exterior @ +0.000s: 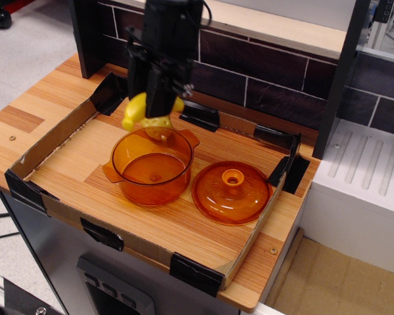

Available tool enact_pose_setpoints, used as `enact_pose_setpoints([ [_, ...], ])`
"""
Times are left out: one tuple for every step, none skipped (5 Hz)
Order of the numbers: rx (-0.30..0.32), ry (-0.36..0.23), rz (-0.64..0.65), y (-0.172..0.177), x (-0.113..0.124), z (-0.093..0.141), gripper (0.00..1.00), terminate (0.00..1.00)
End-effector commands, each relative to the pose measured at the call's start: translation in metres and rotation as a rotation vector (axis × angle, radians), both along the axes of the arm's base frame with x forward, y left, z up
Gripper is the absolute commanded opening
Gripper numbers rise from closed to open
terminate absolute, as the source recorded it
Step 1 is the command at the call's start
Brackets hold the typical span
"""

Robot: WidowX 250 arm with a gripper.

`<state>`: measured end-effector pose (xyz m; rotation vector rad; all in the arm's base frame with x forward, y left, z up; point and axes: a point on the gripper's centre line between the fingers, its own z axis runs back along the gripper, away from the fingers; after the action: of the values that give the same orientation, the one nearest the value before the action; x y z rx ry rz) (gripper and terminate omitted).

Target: Put banana in pot

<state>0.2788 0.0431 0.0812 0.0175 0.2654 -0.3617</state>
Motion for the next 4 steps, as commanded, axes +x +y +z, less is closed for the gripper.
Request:
enact_pose_setpoints([
  [0.060, -0.035, -0.023, 0.002, 0.003, -0.014, 0.00, 0.00],
  [0.072, -0.048, -0.035, 0.005, 0.002, -0.017, 1.00, 0.00],
  [0.068, -0.071, -0.047, 0.006, 0.002, -0.013, 1.00, 0.00],
  [0.053, -0.113, -0.037, 0.004, 0.005, 0.005, 1.00, 0.00],
])
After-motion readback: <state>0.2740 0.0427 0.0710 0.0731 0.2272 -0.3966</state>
